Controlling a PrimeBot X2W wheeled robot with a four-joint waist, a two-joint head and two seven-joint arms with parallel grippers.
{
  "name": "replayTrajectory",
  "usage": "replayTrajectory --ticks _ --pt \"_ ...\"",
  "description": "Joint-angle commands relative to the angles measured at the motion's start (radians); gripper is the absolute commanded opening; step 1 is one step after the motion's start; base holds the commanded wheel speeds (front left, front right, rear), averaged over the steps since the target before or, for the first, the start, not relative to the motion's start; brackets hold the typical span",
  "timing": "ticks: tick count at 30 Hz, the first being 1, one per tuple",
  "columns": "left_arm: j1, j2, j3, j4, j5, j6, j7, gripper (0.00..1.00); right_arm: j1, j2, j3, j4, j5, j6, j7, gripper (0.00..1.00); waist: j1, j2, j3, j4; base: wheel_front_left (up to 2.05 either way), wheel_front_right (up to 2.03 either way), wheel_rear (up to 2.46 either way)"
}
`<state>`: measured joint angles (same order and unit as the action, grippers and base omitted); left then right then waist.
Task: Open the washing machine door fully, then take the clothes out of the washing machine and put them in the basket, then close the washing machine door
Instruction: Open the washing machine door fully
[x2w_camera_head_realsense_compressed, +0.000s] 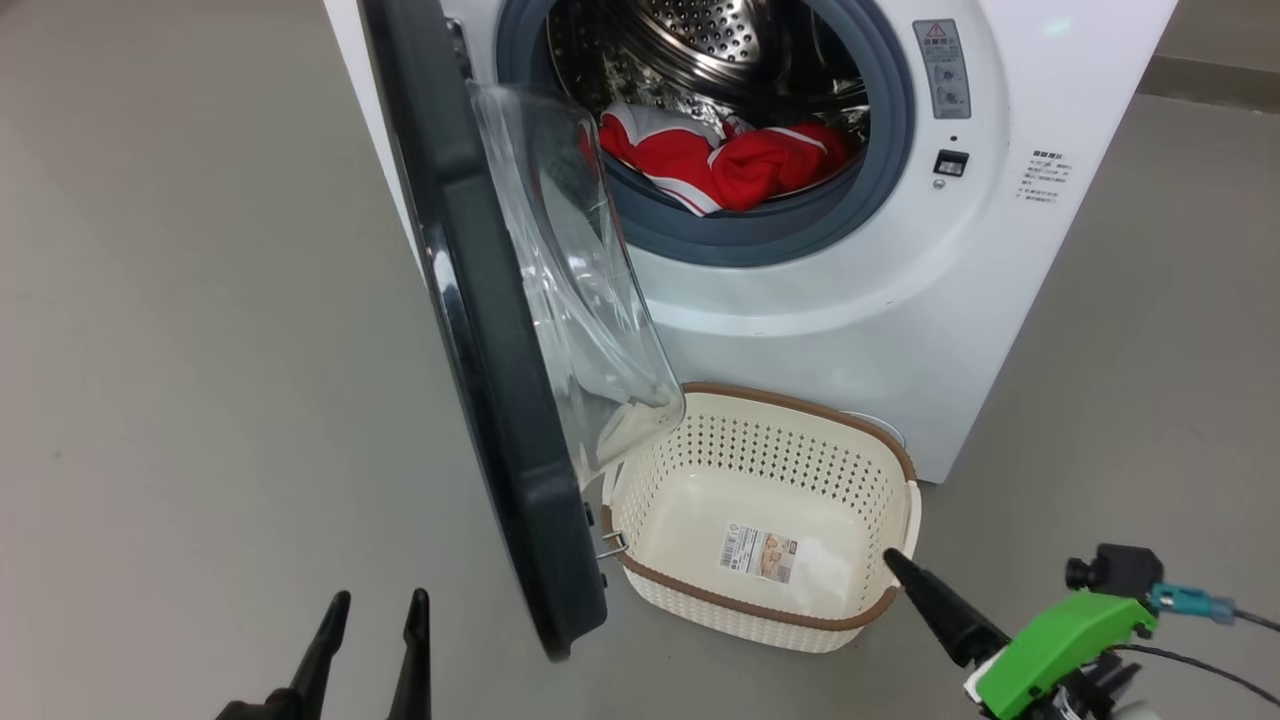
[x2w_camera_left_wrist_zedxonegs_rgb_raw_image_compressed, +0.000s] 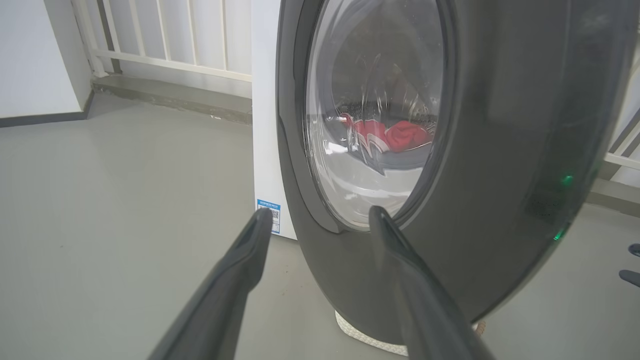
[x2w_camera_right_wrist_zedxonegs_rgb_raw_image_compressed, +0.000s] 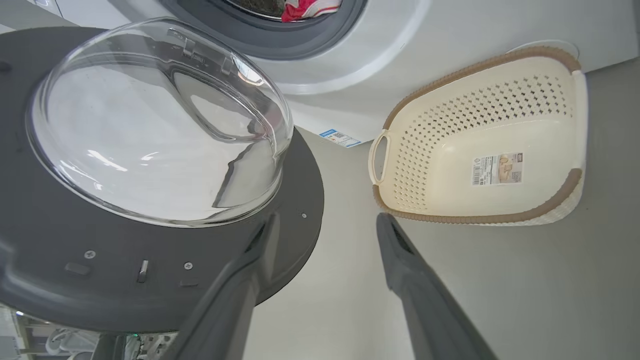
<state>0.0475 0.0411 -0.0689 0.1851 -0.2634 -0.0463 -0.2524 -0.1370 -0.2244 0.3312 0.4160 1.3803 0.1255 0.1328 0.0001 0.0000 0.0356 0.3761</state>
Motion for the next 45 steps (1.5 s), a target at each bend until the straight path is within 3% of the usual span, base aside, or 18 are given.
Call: replayTrajectory --ticks 1,8,13,18,25,30,35,45 --pt "-0.010 0.009 0.036 -0.019 0.009 -0.010 -0.009 1.00 0.002 -0.024 0.030 -0.024 -0.029 0.005 -0.049 1.00 0.0000 0.0000 0.002 -0.002 0.00 0.00 0.00" --pt "-0.012 0.009 0.045 -0.016 0.009 -0.010 -0.009 1.00 0.000 -0.079 0.138 0.029 -0.134 0.005 -0.320 1.00 0.0000 0.0000 0.001 -0.013 0.00 0.00 0.00" --pt "-0.012 0.009 0.048 -0.016 0.013 -0.011 -0.009 1.00 -0.016 -0.099 0.176 0.089 -0.216 0.005 -0.391 1.00 0.0000 0.0000 -0.001 -0.016 0.00 0.00 0.00" --pt "-0.011 0.009 0.052 -0.018 0.015 -0.010 -0.009 1.00 -0.003 -0.074 0.032 0.064 -0.465 0.005 -0.394 1.00 0.0000 0.0000 -0.001 -0.018 0.00 0.00 0.00" --pt "-0.015 0.009 0.054 -0.017 0.016 -0.011 -0.009 1.00 0.084 0.008 -0.161 -0.037 -0.821 0.005 -0.394 1.00 0.0000 0.0000 -0.002 -0.017 0.00 0.00 0.00" --pt "-0.015 0.009 0.054 -0.020 0.017 -0.012 -0.009 1.00 0.139 0.069 -0.281 -0.118 -1.000 0.005 -0.394 1.00 0.0000 0.0000 -0.005 -0.015 0.00 0.00 0.00" --pt "-0.012 0.009 0.051 -0.022 0.019 -0.011 -0.009 1.00 0.180 0.110 -0.339 -0.159 -1.077 0.005 -0.394 1.00 0.0000 0.0000 -0.012 -0.013 0.00 0.00 0.00" --pt "-0.002 0.009 0.039 -0.019 0.019 -0.010 -0.009 1.00 0.209 0.133 -0.361 -0.146 -1.118 0.005 -0.394 1.00 0.0000 0.0000 -0.024 -0.010 0.00 0.00 0.00"
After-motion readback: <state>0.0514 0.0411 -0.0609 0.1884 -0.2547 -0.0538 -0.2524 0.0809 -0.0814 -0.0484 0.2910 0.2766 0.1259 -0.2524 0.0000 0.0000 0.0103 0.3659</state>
